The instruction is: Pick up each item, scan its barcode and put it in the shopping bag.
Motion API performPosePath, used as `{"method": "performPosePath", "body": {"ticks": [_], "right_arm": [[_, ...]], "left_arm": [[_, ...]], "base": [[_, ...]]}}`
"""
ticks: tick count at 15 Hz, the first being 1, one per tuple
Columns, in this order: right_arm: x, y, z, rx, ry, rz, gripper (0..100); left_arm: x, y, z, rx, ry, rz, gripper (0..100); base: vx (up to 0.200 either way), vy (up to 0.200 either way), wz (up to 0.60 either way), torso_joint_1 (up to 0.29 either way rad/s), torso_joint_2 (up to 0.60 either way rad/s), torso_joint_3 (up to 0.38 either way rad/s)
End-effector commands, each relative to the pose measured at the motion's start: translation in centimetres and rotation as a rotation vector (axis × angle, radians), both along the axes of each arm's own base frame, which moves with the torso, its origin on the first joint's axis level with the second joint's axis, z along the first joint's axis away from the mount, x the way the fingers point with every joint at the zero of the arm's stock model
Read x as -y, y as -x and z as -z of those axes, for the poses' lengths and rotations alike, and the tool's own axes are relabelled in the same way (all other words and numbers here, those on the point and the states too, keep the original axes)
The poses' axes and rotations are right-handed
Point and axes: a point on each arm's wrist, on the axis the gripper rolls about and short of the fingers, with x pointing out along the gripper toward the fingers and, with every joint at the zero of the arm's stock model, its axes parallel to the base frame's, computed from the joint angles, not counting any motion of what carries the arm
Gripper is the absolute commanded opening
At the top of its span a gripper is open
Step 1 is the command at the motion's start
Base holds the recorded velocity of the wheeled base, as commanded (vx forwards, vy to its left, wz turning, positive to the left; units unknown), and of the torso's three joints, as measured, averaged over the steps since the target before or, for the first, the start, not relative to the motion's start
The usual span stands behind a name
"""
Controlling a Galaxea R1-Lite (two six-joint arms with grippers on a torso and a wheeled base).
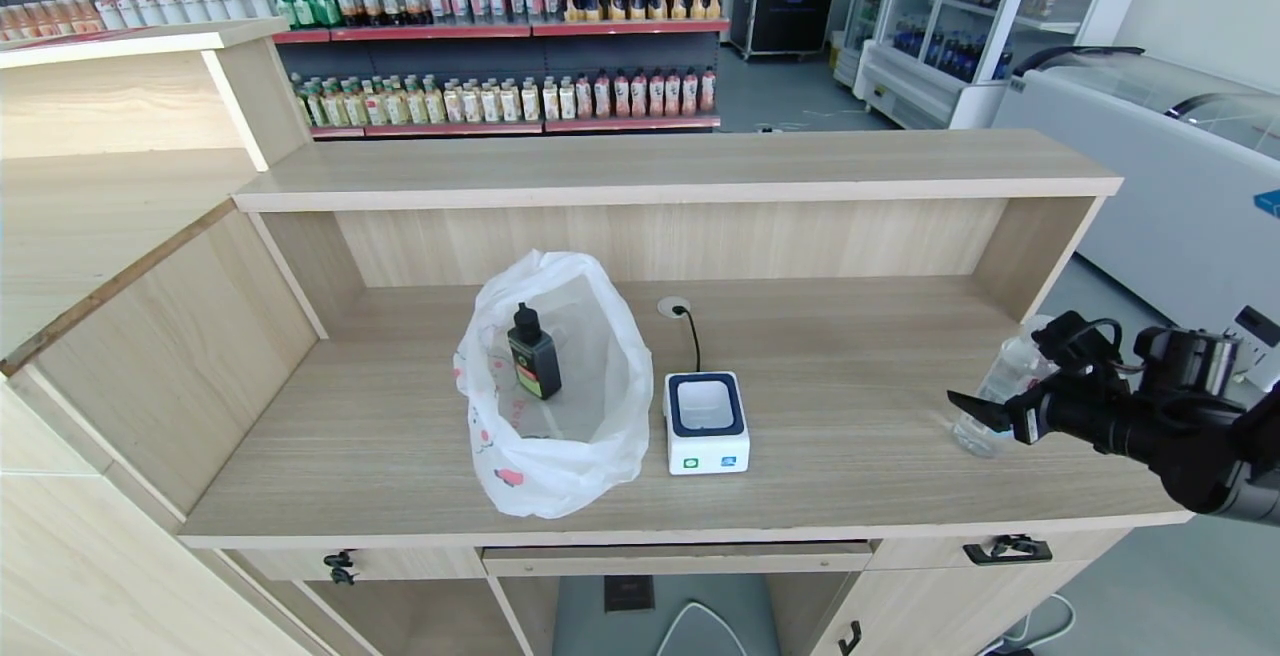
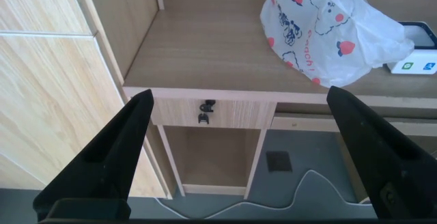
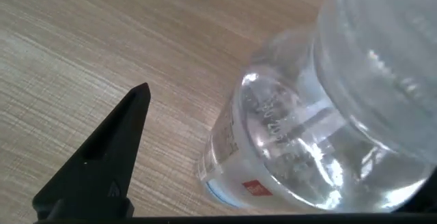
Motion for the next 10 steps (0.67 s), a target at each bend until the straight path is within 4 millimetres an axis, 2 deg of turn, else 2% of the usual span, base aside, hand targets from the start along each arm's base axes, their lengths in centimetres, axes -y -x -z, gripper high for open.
{"method": "performPosePath", "body": {"ticks": [1,10], "right_arm": [[-0.07,-0.11,0.51,-0.011,-0.003,-0.003,0],[0.17,-0.09,0.64,-0.006,-0.003,0.003,0]], "left_arm": [[0.0,0.0,0.0,0.0,0.001,-0.001,100],[0.0,0.0,0.0,0.0,0.001,-0.001,100]], "base": [[0.0,0.0,0.0,0.0,0.0,0.0],[0.0,0.0,0.0,0.0,0.0,0.0]]}}
